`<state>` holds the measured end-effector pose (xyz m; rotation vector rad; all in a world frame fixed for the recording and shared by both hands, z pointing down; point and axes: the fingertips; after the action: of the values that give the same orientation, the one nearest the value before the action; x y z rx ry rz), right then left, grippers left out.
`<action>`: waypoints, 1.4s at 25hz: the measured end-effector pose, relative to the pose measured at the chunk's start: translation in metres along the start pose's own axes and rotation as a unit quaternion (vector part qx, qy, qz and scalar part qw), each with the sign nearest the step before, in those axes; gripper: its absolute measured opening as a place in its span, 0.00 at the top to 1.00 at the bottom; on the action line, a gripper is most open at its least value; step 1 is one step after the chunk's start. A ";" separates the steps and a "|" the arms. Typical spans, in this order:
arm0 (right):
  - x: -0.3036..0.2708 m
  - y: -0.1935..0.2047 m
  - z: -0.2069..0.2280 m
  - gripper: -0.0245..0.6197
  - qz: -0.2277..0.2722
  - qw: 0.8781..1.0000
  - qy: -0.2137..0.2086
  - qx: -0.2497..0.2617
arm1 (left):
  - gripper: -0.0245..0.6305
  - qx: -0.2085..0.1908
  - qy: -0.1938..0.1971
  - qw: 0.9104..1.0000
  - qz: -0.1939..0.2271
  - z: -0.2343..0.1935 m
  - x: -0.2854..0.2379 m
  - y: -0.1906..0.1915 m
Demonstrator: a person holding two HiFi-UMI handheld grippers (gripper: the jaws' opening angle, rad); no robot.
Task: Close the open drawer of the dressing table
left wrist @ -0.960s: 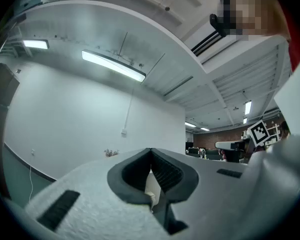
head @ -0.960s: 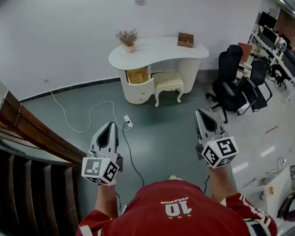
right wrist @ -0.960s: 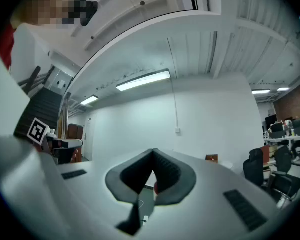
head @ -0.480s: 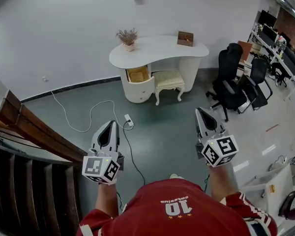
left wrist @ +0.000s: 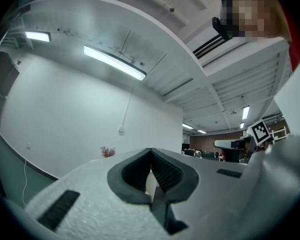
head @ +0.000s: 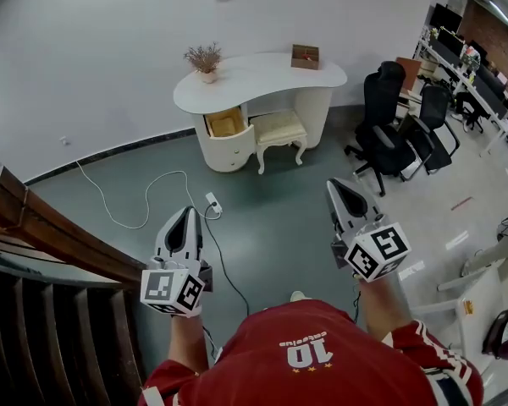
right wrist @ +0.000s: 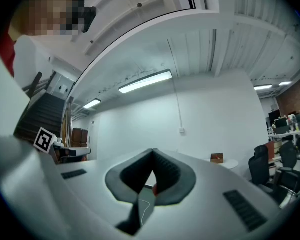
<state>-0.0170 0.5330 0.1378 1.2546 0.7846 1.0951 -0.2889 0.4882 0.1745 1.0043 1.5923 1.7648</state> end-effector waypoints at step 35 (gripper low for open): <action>-0.152 -0.002 0.192 0.95 -0.032 0.997 -0.064 -0.032 | 0.96 -0.011 -0.030 0.999 -0.025 0.006 -0.214 0.023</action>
<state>0.1117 0.3255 0.1546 1.2246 0.6822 0.9712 -0.1605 0.3158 0.1622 0.9884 1.5446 1.6999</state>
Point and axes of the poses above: the fingertips, and each gripper's own axes: x backward along the fingers, z to its right, y out of its underside, and after that the axes turned 9 degrees about -x, right-handed
